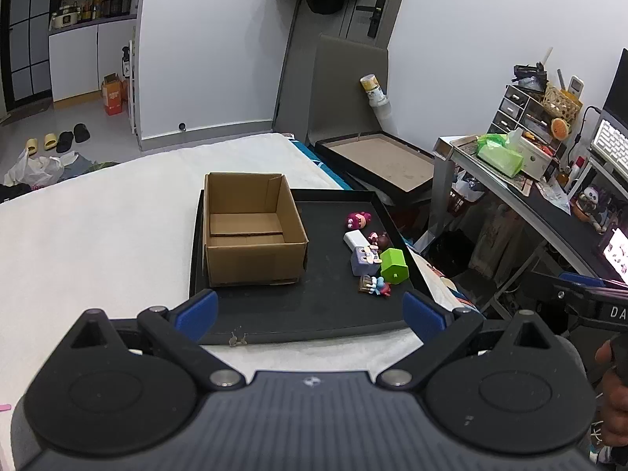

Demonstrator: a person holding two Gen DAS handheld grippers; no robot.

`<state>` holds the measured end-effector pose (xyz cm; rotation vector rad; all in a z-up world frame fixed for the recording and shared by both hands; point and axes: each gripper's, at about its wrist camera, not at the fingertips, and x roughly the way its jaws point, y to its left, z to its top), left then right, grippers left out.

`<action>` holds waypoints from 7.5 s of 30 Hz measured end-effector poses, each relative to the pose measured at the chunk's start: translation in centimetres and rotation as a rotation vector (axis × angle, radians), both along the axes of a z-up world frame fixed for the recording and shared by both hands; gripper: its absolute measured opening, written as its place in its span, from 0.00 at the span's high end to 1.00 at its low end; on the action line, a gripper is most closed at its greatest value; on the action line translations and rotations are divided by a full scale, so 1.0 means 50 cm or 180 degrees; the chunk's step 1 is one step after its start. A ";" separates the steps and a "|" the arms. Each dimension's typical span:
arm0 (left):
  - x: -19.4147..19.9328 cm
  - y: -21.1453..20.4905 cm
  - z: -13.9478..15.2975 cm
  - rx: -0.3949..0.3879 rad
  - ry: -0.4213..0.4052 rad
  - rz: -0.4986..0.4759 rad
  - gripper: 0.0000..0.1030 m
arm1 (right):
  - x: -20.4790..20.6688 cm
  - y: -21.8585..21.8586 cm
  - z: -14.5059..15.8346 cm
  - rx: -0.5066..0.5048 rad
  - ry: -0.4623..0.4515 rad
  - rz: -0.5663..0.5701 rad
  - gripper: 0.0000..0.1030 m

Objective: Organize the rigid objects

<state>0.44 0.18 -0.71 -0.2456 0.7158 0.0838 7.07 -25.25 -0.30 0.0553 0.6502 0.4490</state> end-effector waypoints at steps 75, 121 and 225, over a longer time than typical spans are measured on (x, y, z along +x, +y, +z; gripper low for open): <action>0.388 0.269 -0.310 -0.0679 0.0573 0.1201 0.49 | 0.351 0.094 -0.241 -0.0273 0.1100 -0.0579 0.05; 0.361 0.268 -0.356 -0.0701 0.0532 0.0802 0.82 | 0.507 0.204 -0.465 -0.0896 0.1978 -0.0680 0.36; 0.346 0.310 -0.358 -0.1164 0.0548 0.0794 0.80 | 0.479 0.566 -0.162 -0.1176 0.0715 0.0660 0.08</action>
